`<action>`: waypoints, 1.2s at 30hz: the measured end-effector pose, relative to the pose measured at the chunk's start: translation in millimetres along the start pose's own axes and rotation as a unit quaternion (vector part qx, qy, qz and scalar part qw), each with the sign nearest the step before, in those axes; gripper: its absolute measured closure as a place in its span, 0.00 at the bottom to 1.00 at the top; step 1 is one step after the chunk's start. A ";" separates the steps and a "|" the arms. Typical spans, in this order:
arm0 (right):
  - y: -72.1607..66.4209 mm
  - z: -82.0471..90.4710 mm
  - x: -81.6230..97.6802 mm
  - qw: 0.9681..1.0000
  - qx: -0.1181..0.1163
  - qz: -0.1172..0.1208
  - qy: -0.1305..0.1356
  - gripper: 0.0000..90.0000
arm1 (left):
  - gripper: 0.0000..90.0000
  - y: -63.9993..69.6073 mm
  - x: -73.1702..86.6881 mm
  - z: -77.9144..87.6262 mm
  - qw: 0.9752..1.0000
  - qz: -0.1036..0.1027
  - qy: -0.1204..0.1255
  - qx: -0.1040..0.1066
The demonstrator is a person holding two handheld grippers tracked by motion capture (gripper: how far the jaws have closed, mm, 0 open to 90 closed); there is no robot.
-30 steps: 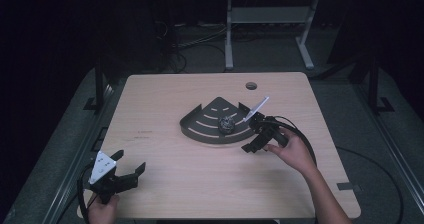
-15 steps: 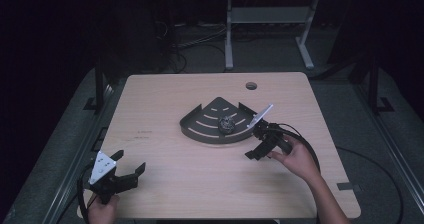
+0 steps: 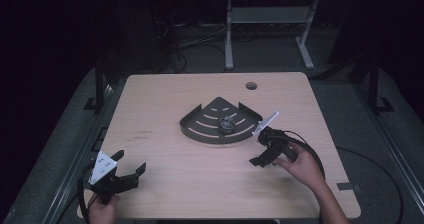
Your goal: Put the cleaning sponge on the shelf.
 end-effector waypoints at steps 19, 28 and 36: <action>-7.2 2.3 24.8 1.000 -0.003 -0.012 0.002 0.17 | 0.15 1.1 0.1 -0.9 1.000 -0.002 -0.001 0.000; -11.8 3.8 35.4 1.000 -0.001 -0.015 0.006 0.17 | 0.15 1.3 0.0 -0.8 1.000 -0.002 -0.001 0.000; -15.3 5.5 44.3 1.000 0.001 -0.017 0.010 0.17 | 0.15 2.6 -0.4 -1.1 1.000 -0.004 -0.001 0.002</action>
Point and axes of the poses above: each handheld gripper's, and its own axes: z roughly backward along the jaws, x roughly out of its underside, y roughly to its right, the point moved 1 cm from there along -z, roughly forward along the jaws, and after that the axes turned 4 degrees about x, right-handed, at the moved point
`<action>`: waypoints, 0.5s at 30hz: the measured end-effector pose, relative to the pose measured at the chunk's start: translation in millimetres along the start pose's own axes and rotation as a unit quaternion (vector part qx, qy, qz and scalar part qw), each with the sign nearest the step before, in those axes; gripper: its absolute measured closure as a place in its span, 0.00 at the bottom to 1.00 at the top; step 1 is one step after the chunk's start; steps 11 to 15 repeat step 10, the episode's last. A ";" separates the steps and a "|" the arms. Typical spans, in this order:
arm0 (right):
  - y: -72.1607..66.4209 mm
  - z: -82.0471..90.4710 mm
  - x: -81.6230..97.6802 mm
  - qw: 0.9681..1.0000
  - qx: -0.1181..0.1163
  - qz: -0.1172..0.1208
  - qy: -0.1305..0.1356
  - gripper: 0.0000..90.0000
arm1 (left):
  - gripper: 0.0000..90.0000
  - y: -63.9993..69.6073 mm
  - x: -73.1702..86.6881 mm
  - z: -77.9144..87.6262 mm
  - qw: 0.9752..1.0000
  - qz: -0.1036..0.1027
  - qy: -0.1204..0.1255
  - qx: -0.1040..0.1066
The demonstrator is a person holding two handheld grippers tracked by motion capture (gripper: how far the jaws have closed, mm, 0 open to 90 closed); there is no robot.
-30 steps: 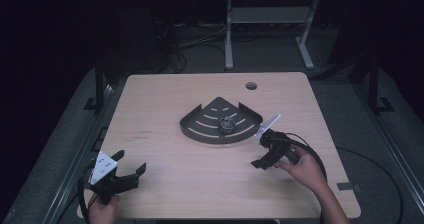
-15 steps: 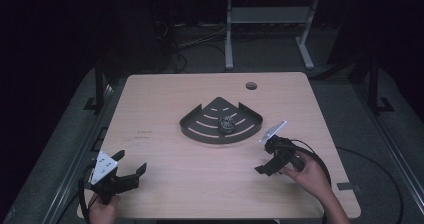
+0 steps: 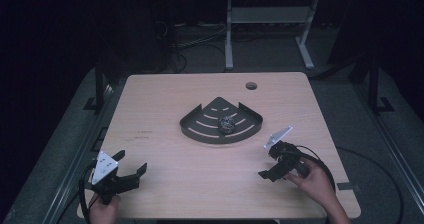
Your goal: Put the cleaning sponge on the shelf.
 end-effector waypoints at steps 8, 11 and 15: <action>-8.2 4.3 13.0 1.000 0.002 -0.006 0.005 0.17 | 0.15 0.5 -0.4 -0.8 1.000 0.000 0.000 0.001; -12.3 6.5 17.4 1.000 0.005 -0.007 0.014 0.16 | 0.15 0.4 -0.4 -1.4 1.000 -0.001 0.000 0.002; -12.3 6.5 17.4 1.000 0.005 -0.007 0.014 0.16 | 0.15 0.4 -0.4 -1.4 1.000 -0.001 0.000 0.002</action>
Point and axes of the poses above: each handheld gripper's, and its own axes: z roughly backward along the jaws, x roughly out of its underside, y roughly to its right, the point moved 1 cm from there along -z, roughly forward along the jaws, and after that the axes turned 4 degrees about x, right-handed, at the moved point
